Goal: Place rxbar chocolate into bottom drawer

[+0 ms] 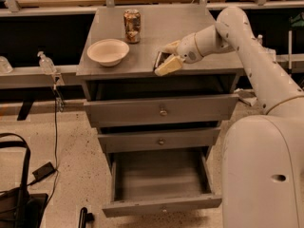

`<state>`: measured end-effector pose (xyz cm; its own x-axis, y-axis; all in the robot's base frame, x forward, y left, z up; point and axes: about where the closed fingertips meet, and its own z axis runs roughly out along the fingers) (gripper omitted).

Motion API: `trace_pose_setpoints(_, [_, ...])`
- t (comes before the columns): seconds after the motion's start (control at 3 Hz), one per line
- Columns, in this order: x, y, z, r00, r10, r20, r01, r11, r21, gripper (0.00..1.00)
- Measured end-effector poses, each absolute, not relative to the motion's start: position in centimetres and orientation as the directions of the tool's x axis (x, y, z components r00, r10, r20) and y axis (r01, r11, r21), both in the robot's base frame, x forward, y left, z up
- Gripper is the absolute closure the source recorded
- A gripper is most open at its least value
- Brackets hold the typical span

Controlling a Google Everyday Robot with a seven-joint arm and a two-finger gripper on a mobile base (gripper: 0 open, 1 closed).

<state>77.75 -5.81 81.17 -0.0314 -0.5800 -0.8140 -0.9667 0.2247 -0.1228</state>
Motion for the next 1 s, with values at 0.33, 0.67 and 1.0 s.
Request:
trace_pose_setpoints(0.33, [75.5, -4.7, 83.7, 0.007, -0.459, -0.888, -0.984, 0.153, -0.087, 0.60])
trace_pose_setpoints(0.67, [73.1, -4.2, 86.1, 0.042, -0.391, -0.920, -0.993, 0.089, -0.083, 0.70])
trace_pose_setpoints(1.0, [70.7, -4.2, 87.3, 0.056, -0.415, -0.908, -0.994, 0.060, -0.089, 0.92])
